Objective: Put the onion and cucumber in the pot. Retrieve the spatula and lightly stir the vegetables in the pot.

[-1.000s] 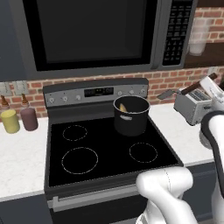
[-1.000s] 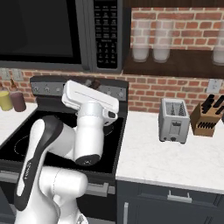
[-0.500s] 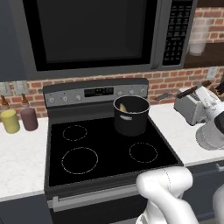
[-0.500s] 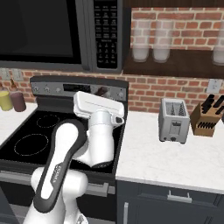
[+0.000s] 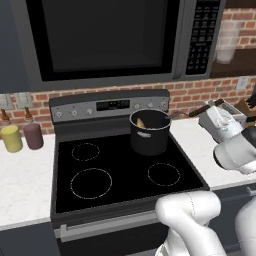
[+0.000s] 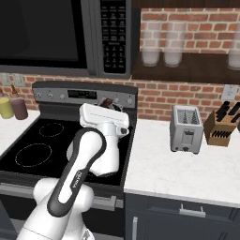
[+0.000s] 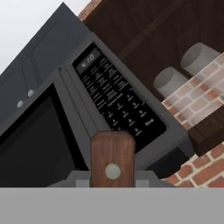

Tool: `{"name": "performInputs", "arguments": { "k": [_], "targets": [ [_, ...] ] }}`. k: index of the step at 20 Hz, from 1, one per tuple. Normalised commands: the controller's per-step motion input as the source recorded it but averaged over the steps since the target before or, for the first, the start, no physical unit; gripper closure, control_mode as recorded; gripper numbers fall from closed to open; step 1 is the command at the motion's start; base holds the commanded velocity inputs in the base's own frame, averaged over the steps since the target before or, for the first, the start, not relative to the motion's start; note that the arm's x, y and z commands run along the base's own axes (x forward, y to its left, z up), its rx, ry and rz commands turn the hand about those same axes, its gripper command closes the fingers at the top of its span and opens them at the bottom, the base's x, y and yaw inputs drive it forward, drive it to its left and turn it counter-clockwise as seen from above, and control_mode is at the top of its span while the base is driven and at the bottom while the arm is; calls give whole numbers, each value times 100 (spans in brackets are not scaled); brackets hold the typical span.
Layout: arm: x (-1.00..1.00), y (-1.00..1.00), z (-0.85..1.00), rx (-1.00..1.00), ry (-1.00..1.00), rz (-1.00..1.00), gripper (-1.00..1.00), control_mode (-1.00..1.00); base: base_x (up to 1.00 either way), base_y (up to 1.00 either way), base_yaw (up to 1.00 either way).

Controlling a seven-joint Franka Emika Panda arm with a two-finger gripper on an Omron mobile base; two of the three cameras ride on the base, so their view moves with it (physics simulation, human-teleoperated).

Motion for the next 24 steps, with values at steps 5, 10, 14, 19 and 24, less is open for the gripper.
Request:
{"name": "performInputs", "arguments": {
  "k": [5,10,14,19,24],
  "targets": [
    [49,16,-6,0,0,0,100,-100,0,0,0],
    [67,12,-15,0,8,0,100,-100,0,0,0],
    [46,15,-22,-1,4,0,100,-100,0,0,0],
    [23,2,-10,-4,0,0,100,-100,0,0,0],
    [14,0,0,-7,4,0,100,-100,0,0,0]
  ]
}}
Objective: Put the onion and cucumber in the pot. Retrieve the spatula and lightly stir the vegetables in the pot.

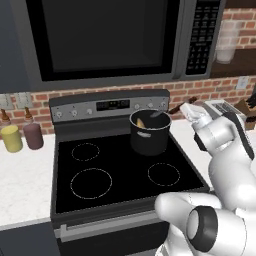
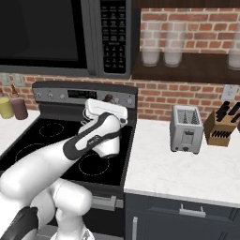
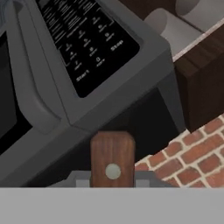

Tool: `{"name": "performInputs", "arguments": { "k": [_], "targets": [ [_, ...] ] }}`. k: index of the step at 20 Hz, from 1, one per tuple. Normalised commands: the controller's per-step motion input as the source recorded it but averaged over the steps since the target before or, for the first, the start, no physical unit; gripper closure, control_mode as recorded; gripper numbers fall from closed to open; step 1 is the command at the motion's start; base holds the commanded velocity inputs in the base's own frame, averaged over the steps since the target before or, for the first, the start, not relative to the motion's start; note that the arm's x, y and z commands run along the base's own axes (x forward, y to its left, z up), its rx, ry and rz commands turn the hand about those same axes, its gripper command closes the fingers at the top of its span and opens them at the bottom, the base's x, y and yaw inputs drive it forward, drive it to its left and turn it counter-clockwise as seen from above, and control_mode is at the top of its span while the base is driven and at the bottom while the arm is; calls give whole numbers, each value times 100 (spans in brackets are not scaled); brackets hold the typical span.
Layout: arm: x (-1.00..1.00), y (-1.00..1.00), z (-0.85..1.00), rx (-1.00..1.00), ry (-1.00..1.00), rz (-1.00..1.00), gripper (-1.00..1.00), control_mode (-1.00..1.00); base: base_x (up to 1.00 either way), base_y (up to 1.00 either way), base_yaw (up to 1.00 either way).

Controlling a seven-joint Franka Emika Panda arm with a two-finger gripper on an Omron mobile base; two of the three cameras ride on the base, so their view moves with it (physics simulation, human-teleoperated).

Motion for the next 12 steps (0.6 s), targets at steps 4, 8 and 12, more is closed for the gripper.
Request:
{"name": "performInputs", "arguments": {
  "k": [4,8,12],
  "targets": [
    [13,0,0,-10,18,0,100,-100,0,0,0],
    [17,0,0,-11,28,0,100,-100,0,0,0],
    [28,0,0,-11,26,0,100,-100,0,0,0]
  ]
}}
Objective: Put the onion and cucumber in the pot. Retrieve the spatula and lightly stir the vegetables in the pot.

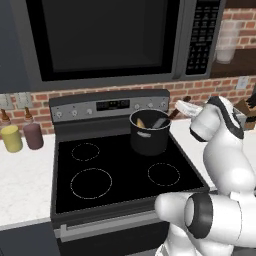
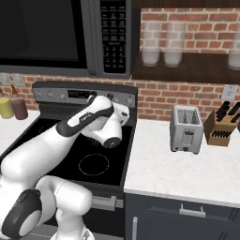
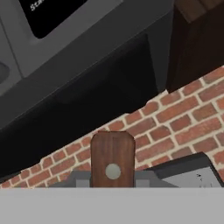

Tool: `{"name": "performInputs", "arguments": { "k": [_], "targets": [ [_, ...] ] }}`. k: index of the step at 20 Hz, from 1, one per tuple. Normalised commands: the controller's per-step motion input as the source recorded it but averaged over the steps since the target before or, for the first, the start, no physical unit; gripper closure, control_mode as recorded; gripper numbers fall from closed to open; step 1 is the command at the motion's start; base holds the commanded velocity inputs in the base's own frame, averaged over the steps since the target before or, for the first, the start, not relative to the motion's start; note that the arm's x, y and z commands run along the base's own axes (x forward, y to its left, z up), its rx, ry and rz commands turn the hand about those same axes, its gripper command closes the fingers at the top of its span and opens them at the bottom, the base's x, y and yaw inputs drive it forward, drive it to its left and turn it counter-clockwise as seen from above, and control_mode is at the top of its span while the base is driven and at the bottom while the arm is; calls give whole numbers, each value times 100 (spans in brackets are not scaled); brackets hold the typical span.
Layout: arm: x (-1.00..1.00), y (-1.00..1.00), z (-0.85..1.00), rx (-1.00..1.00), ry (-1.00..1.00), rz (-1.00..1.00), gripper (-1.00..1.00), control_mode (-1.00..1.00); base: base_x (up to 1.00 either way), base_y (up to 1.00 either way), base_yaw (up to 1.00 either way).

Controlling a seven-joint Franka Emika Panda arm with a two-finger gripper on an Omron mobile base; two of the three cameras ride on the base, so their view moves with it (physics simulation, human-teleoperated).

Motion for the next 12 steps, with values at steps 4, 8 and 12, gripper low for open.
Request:
{"name": "performInputs", "arguments": {
  "k": [4,8,12],
  "targets": [
    [33,6,-1,-7,13,0,100,-100,0,0,0],
    [41,11,-6,-1,3,0,100,-100,0,0,0],
    [46,18,-22,0,0,1,100,-100,0,0,0]
  ]
}}
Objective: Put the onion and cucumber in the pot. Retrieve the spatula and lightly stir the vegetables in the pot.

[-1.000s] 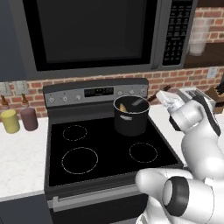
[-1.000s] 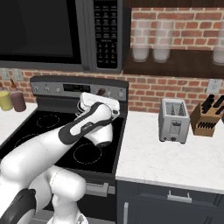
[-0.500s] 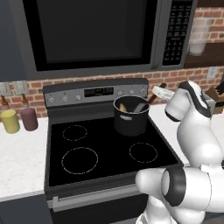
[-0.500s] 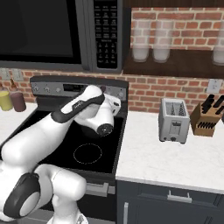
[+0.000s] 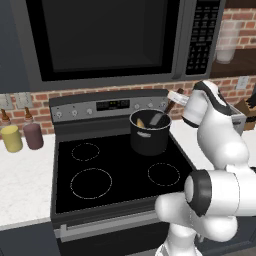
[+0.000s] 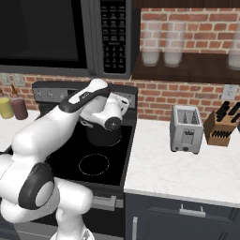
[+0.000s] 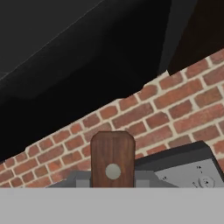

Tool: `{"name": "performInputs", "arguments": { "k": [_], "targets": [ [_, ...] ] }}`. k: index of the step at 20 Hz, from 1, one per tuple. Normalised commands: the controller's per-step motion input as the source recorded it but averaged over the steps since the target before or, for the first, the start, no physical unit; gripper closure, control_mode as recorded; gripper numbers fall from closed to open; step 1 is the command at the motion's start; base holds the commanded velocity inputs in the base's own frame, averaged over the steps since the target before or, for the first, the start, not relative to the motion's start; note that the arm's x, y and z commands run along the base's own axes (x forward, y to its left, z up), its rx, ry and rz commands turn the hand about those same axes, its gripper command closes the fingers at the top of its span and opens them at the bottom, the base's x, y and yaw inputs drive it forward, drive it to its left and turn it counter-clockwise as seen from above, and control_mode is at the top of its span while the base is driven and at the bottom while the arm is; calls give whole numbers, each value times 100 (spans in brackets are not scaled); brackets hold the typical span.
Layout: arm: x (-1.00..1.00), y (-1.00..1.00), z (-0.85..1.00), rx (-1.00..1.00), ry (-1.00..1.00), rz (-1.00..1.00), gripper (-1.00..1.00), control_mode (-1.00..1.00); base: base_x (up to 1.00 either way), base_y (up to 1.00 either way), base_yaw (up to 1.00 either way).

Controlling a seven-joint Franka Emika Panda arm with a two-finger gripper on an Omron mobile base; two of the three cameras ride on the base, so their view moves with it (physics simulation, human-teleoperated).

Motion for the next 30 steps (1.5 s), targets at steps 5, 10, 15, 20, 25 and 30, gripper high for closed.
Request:
{"name": "performInputs", "arguments": {
  "k": [5,10,15,20,25,30],
  "targets": [
    [36,15,-42,0,0,1,100,-100,0,0,0],
    [35,12,-43,0,0,0,100,-100,0,0,0],
    [42,0,-30,-1,0,0,100,-100,0,0,0],
    [37,0,-29,-6,0,0,100,-100,0,0,0],
    [24,0,-35,-13,7,0,100,-100,0,0,0],
    [23,0,-25,-18,16,0,100,-100,0,0,0]
  ]
}}
